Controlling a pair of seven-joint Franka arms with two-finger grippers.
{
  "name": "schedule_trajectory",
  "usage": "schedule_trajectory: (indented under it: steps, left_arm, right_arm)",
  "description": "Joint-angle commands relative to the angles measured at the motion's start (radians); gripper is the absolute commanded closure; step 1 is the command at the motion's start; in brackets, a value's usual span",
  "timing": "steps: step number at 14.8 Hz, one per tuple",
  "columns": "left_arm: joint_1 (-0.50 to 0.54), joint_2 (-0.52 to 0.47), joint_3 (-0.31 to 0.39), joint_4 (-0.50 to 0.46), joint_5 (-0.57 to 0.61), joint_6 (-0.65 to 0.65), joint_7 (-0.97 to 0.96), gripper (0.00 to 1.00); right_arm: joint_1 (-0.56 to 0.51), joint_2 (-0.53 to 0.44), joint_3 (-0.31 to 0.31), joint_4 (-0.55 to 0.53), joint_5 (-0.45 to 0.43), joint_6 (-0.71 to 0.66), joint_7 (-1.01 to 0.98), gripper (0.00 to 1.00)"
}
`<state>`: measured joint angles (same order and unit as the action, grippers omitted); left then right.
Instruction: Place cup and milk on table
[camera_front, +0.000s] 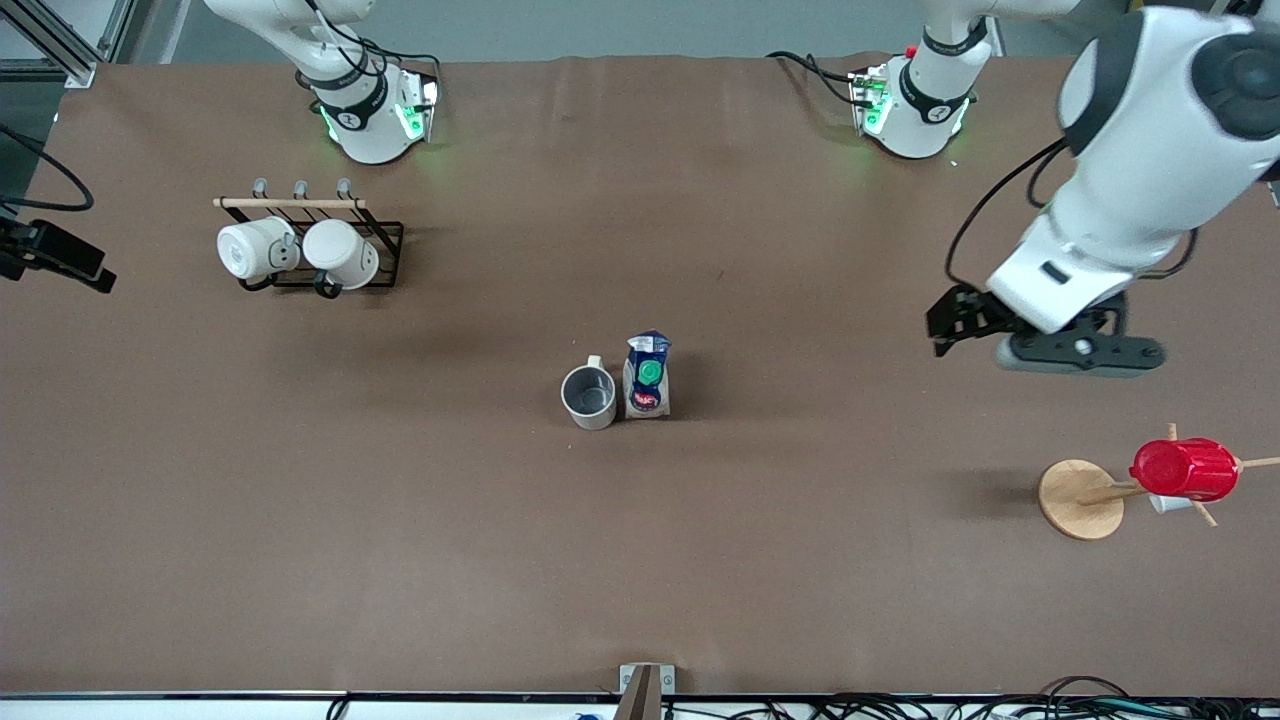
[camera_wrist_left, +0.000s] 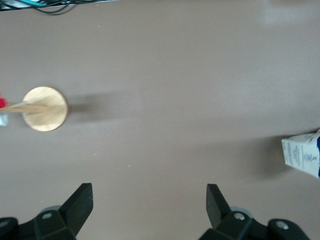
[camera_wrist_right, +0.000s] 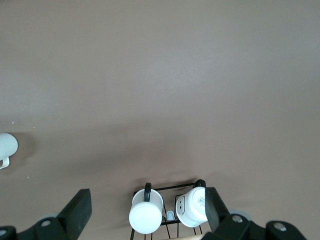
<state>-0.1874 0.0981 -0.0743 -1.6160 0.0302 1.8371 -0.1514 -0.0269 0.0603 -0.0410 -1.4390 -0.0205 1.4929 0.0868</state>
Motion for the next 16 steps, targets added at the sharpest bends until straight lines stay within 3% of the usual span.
schedule_trajectory:
  steps: [1,3,9,14,16]
  left_arm:
    - [-0.003,-0.161,0.04,-0.122,-0.023,-0.027,0.068,0.0]
    - [-0.001,-0.216,0.077,-0.148,-0.024,-0.064,0.11,0.0]
    - [0.043,-0.245,0.071,-0.113,-0.02,-0.171,0.162,0.0]
    - [0.083,-0.158,0.036,0.011,-0.01,-0.226,0.158,0.0]
    - [0.086,-0.146,0.034,0.021,-0.013,-0.237,0.153,0.0]
  right_arm:
    - [-0.013,-0.016,0.007,-0.018,0.014,0.004,-0.004,0.0]
    - [-0.013,-0.016,0.007,-0.018,0.014,0.006,-0.004,0.0]
    - [-0.013,-0.02,0.007,-0.018,0.014,0.006,-0.004,0.0]
    - [-0.013,-0.022,0.007,-0.018,0.014,0.003,-0.005,0.0]
    - [-0.013,-0.022,0.007,-0.018,0.014,0.003,-0.005,0.0]
